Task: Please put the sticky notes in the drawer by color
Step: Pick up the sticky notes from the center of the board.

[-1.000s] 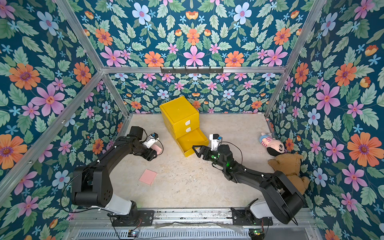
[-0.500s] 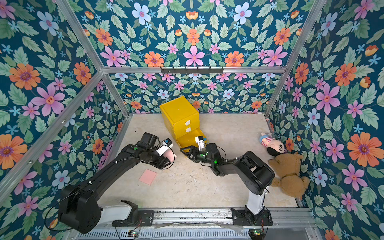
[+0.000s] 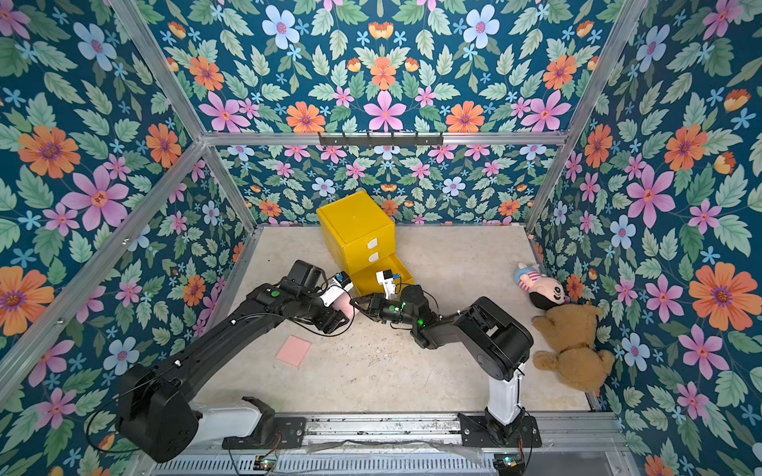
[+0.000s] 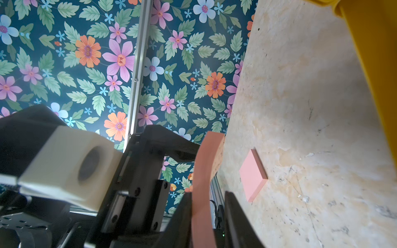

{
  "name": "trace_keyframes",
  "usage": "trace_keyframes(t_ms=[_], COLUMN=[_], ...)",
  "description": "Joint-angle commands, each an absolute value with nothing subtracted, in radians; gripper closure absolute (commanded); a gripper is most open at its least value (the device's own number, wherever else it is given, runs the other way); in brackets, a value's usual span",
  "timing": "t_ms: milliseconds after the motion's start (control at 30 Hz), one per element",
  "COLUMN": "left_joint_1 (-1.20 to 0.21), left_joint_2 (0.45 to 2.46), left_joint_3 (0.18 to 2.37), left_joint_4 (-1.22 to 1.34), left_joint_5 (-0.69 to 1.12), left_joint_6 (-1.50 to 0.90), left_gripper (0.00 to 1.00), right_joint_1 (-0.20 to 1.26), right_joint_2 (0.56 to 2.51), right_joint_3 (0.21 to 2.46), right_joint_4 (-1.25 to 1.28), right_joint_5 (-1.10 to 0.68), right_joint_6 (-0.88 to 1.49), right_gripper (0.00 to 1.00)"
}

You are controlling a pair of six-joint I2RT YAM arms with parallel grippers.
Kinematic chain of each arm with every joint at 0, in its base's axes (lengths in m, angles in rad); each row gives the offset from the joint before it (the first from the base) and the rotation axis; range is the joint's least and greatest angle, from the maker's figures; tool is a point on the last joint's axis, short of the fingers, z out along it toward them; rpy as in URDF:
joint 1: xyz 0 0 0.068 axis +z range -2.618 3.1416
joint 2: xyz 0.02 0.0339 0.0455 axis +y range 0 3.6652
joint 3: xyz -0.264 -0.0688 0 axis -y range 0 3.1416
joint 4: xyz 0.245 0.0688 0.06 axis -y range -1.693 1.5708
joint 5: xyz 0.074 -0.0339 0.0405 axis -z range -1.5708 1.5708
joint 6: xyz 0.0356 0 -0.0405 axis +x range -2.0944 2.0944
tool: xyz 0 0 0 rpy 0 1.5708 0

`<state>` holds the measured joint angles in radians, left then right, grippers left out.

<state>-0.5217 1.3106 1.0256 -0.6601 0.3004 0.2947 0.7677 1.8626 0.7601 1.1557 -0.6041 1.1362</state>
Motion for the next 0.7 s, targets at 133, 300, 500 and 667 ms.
trace_keyframes(t_ms=[133, 300, 500, 667], left_joint_1=[-0.522, -0.522, -0.52, -0.521], left_joint_2=[1.318, 1.317, 1.268, 1.156], left_joint_3=[1.03, 1.025, 1.008, 0.93], left_joint_4=[-0.624, -0.599, -0.511, -0.301], left_joint_5=[0.272, 0.256, 0.267, 0.304], left_joint_6=[0.296, 0.287, 0.227, 0.108], left_gripper=[0.2, 0.0, 0.0, 0.0], right_joint_1=[0.77, 0.768, 0.701, 0.604], right_joint_2=[1.828, 1.782, 1.677, 1.601], right_joint_3=[0.732, 0.713, 0.682, 0.736], right_joint_4=[1.177, 1.133, 0.971, 0.681], right_joint_5=[-0.618, -0.577, -0.47, -0.344], right_joint_6=[1.147, 1.112, 1.01, 0.848], right_gripper=[1.0, 1.0, 1.0, 1.0])
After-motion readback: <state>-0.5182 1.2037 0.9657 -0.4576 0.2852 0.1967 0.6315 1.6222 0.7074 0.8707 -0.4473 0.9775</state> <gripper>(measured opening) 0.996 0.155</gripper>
